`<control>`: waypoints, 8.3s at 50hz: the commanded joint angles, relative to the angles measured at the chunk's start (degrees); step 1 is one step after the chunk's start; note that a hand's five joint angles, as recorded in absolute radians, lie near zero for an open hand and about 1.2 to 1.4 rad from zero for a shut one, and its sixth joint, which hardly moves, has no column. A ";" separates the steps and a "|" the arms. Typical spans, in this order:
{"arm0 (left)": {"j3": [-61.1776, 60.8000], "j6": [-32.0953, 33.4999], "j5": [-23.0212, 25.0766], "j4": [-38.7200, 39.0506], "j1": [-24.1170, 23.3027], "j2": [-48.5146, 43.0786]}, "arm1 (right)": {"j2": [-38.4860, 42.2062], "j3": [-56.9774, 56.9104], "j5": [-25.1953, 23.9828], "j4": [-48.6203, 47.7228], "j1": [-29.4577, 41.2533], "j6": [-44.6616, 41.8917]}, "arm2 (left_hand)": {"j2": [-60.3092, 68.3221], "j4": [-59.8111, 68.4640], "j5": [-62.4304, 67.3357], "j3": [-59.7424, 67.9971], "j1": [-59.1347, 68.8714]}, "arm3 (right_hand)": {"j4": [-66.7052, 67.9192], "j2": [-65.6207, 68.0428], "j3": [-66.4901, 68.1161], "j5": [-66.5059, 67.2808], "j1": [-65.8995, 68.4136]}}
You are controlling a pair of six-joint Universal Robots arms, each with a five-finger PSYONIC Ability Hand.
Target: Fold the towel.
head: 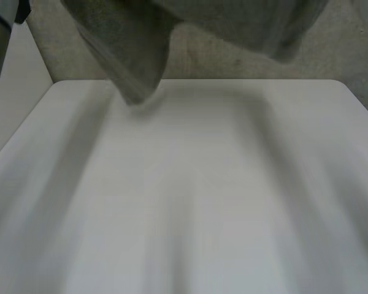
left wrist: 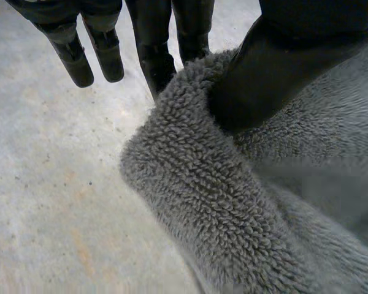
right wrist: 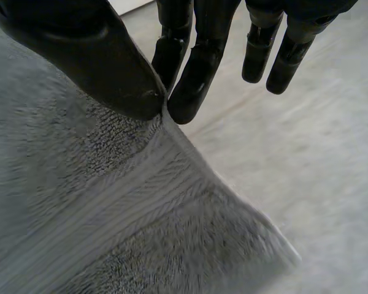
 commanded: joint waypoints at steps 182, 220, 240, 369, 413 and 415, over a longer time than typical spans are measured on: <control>-56.61 16.66 4.04 -18.86 4.11 26.15 | -18.16 46.11 -22.06 35.61 -26.19 -28.17 | 3.41 -3.11 4.77 -2.76 7.82 | -4.37 3.55 -2.65 3.81 4.96; -43.79 16.84 16.87 -33.90 15.63 20.92 | -17.13 33.90 -23.21 48.45 -23.13 -35.99 | 3.41 -3.11 4.77 -2.76 7.82 | -4.37 3.55 -2.65 3.81 4.96; -27.43 10.42 15.91 -26.87 9.83 12.99 | -11.32 21.94 -20.31 32.01 -16.70 -25.80 | 3.41 -3.11 4.77 -2.76 7.82 | -4.37 3.55 -2.65 3.81 4.96; -2.64 17.01 8.17 -6.48 2.71 -32.98 | 29.36 12.19 -2.55 -4.99 -5.89 -18.77 | 3.41 -3.11 4.77 -2.76 7.82 | -4.37 3.55 -2.65 3.81 4.96; -24.44 16.57 1.58 -8.15 -0.28 -9.78 | 5.82 28.00 -1.23 -5.43 -6.42 -7.08 | -51.57 -3.11 -50.21 -2.76 -47.17 | -4.37 -66.45 -2.65 -66.19 -65.04; -30.12 16.57 1.58 -8.23 -0.46 -5.40 | 1.62 32.99 -1.23 -2.20 -6.50 -6.64 | -51.57 -3.11 -50.21 -2.76 -47.17 | -4.37 -66.45 -2.65 -66.19 -65.04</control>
